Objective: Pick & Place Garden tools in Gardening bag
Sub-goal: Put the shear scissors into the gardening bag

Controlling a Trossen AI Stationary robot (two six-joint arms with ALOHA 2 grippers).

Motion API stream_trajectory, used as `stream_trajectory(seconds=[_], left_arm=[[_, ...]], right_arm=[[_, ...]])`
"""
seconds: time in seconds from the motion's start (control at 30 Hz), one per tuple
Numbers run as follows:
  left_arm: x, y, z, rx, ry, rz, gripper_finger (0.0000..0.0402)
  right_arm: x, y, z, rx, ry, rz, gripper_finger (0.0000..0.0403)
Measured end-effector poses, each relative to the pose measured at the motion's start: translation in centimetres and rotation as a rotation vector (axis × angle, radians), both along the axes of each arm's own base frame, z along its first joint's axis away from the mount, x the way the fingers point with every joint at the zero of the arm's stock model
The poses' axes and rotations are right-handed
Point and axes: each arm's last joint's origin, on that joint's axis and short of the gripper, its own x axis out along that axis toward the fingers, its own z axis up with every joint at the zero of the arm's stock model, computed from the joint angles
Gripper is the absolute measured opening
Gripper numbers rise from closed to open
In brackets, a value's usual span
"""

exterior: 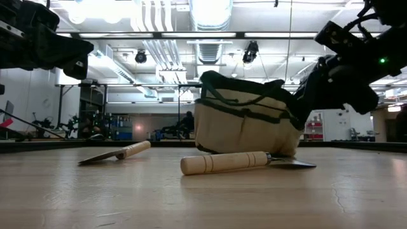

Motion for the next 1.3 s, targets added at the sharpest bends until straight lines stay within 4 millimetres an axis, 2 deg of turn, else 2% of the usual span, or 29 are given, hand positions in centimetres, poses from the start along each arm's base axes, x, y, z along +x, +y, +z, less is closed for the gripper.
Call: stream_trajectory(seconds=[0.23, 0.57, 0.8, 1.13, 1.3], left_arm=[[0.0, 0.0, 0.0, 0.0, 0.0, 0.0, 0.0037], [0.0, 0.0, 0.0, 0.0, 0.0, 0.0, 0.0037], [0.0, 0.0, 0.0, 0.0, 0.0, 0.0, 0.0037], [0.0, 0.0, 0.0, 0.0, 0.0, 0.0, 0.0037], [0.0, 0.0, 0.0, 0.0, 0.0, 0.0, 0.0037]], right_arm=[[-0.4, -0.2, 0.6, 0.032, -0.001, 0.001, 0.0237], [-1.0, -0.7, 2.4, -0.132, 0.045, 0.067, 0.0237], [-1.1, -0.8, 3.0, -0.314, 0.167, 0.172, 0.0237], [-0.5, -1.7, 4.0, -0.382, 0.16, 0.06, 0.0239], [-0.6, -2.2, 4.3, -0.386, 0.1, -0.064, 0.0234]])
